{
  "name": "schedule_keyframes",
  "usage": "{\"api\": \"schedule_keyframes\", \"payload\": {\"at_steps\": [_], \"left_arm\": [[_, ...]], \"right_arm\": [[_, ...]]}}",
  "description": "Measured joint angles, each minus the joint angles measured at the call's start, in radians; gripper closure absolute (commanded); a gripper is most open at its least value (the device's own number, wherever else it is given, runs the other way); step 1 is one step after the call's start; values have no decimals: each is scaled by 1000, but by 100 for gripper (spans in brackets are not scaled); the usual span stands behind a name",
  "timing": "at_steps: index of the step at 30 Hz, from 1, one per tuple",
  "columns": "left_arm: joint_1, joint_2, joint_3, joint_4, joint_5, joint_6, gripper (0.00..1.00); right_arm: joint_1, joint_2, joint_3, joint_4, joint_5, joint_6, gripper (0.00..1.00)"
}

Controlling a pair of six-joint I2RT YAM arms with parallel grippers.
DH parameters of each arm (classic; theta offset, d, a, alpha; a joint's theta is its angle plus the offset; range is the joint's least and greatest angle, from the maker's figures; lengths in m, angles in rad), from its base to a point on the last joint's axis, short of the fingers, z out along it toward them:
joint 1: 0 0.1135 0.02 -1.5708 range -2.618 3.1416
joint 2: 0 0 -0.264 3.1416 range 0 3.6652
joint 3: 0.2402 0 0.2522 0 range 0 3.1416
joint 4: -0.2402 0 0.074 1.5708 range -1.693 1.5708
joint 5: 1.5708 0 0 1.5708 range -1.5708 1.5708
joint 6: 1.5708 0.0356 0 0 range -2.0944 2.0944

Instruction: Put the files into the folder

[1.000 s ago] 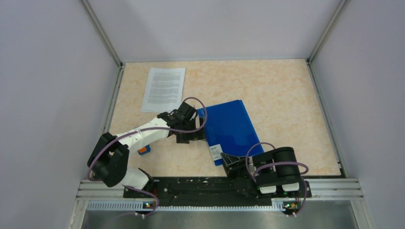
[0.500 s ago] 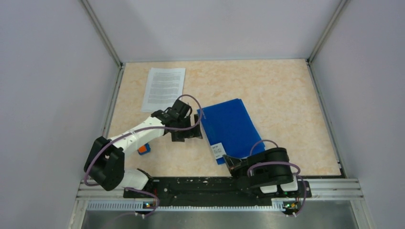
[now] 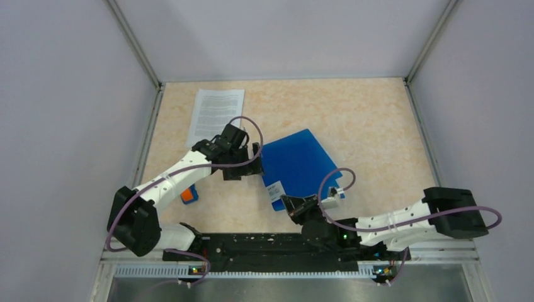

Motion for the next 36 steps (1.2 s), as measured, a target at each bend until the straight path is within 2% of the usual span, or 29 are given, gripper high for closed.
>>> {"api": "schedule_keyframes", "payload": {"at_steps": [3,6,11,14,18,28,36], "left_arm": [[11,-2,24,-23,0,0,1],[21,-2,61,-43,0,-4,1],[47,-3,154,-77,10,-26,1],[61,-9,206,-89,14,-45,1],[74,-21,290,-102,16,-74,1],[98,-66,461,-128,9,-134,2],[106,-34,474,-124,27,-150,14]], "right_arm": [[0,-53,147,-296,-8,-91,100],[0,-32,258,-535,-10,-190,100],[-2,126,462,-850,-3,-335,100],[-1,209,556,-965,8,-426,100],[2,286,641,-1060,18,-551,100],[3,338,708,-1135,24,-745,100],[3,400,735,-1166,19,-801,100]]}}
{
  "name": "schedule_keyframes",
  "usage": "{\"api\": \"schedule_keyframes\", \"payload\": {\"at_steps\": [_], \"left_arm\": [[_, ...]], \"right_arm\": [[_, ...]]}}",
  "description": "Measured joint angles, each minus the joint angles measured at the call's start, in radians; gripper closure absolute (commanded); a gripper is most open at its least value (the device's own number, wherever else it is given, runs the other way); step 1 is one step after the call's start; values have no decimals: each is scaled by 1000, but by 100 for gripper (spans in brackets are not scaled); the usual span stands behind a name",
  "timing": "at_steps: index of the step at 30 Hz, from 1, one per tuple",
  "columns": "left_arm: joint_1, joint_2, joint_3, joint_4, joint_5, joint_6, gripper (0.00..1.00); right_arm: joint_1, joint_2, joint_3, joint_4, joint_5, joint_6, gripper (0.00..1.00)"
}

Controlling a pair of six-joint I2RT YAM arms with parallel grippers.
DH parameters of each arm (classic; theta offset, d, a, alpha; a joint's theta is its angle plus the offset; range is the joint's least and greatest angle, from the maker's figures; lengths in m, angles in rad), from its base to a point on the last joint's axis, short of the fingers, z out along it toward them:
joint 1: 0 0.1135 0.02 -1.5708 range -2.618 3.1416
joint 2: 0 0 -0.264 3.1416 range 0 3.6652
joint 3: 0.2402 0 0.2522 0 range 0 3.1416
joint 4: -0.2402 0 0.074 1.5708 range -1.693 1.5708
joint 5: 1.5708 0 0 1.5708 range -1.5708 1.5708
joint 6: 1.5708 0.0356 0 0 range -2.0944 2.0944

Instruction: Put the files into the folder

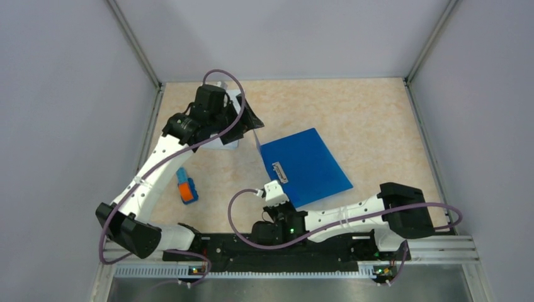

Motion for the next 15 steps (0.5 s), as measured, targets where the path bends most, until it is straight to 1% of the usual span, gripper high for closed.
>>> {"api": "schedule_keyframes", "payload": {"at_steps": [3,4,5,6,7,9,10,11,12,13,15], "left_arm": [[0,30,-12,12,-1,1,26],[0,37,-18,16,-1,0,31],[0,44,-26,19,-1,4,41],[0,52,-31,21,-1,5,47],[0,59,-38,24,-1,11,54],[0,72,-48,30,-2,18,71],[0,78,-53,33,-3,25,77],[0,82,-58,35,-4,26,85],[0,86,-61,35,-5,33,90],[0,89,-66,36,-7,39,92],[0,91,-78,35,-16,54,95]], "right_arm": [[0,3,6,-7,-1,-11,100],[0,4,6,-10,-1,-14,100],[0,6,8,-15,-1,-14,100],[0,10,11,-21,-2,-14,100],[0,13,13,-24,-1,-15,98],[1,17,19,-35,-4,-14,77],[2,17,21,-41,-7,-16,61],[2,17,25,-52,-10,-18,47],[5,17,30,-60,-13,-17,36],[8,17,37,-68,-20,-23,27],[19,16,56,-82,-45,-45,19]]}}
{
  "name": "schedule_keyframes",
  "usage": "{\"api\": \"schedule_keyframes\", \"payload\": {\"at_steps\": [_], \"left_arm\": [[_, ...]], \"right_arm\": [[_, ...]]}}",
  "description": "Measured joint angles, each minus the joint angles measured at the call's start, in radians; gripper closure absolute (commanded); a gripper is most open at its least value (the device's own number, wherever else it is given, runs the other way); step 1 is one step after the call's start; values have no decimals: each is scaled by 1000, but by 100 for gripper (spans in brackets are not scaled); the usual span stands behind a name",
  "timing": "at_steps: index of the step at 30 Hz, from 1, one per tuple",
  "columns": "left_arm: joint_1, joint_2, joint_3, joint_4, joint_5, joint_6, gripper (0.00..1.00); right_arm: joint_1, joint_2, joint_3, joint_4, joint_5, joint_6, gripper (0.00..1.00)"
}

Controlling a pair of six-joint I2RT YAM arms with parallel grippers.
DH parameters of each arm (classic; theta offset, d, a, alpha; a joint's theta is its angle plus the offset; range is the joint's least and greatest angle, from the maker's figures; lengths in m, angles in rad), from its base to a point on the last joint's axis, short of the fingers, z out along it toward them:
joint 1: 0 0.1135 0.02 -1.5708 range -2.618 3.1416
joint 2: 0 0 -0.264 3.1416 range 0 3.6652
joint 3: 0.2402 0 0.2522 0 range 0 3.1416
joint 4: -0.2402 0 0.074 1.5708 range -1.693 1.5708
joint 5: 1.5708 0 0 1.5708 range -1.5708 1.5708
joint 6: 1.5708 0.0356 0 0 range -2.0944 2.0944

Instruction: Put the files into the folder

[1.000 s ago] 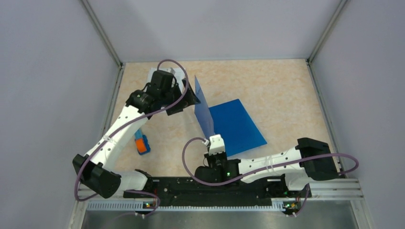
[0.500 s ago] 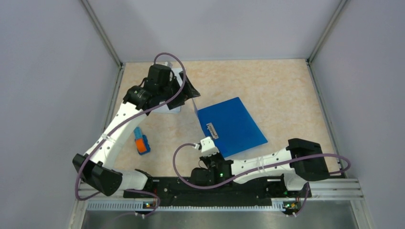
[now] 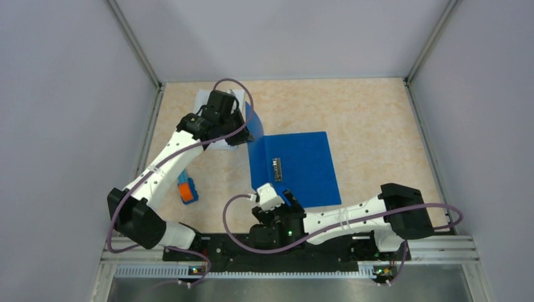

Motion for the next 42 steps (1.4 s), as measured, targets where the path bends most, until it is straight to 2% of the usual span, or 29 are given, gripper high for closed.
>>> {"api": "schedule_keyframes", "payload": {"at_steps": [4,7,13,17,21,24,29,36,42], "left_arm": [[2,0,-23,7,-2,33,100],[6,-3,-47,30,12,51,100],[20,-39,-121,78,49,89,100],[20,-47,-156,72,69,131,84],[20,-60,-187,61,79,172,56],[20,-80,-214,49,74,188,41],[20,-100,-245,49,41,193,37],[21,-98,-276,51,-23,192,37],[20,-76,-294,49,-122,188,36]], "right_arm": [[43,-31,28,-3,-94,-49,13],[67,-87,27,2,-179,-75,10],[74,-334,14,75,-329,-97,7],[-24,-480,8,78,-381,-41,8],[-318,-539,-72,91,-494,-9,9],[-500,-521,-140,93,-581,-25,8],[-702,-397,-179,134,-712,-103,3],[-732,-103,-110,219,-798,-185,2],[-732,20,-100,296,-819,-216,1]]}}
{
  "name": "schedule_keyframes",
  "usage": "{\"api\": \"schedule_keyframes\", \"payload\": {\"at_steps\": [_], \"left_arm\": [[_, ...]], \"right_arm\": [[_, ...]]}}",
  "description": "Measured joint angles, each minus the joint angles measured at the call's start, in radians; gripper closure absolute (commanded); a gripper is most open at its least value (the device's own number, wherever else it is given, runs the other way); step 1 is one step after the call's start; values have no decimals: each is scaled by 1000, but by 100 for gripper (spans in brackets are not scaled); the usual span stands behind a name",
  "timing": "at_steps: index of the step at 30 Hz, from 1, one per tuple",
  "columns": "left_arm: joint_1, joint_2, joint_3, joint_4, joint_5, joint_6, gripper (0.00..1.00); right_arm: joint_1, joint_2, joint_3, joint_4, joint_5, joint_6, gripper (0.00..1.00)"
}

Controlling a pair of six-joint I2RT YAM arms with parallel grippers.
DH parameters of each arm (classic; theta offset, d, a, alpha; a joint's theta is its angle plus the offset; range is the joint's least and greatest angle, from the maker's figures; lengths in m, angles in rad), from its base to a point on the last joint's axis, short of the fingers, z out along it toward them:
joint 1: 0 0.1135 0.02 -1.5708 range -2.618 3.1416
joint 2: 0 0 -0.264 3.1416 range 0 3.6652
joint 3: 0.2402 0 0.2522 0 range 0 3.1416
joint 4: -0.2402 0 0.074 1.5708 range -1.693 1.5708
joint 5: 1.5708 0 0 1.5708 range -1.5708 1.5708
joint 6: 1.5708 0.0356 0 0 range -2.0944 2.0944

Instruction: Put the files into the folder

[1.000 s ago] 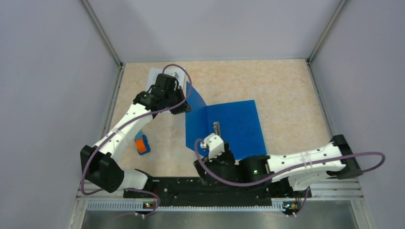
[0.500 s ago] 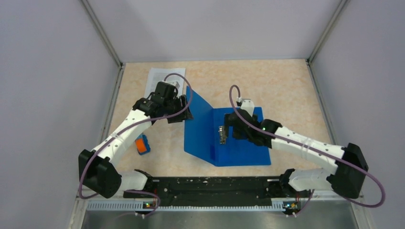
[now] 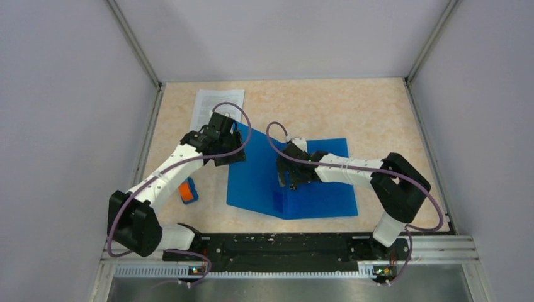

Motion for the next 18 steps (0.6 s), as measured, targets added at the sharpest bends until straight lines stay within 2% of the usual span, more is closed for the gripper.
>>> {"api": "schedule_keyframes", "payload": {"at_steps": [8,18], "left_arm": [[1,23,24,-71,-128,2,30],[1,23,279,-153,-227,41,28]], "right_arm": [[0,105,62,23,36,-47,1],[1,137,94,41,85,-74,1]]}}
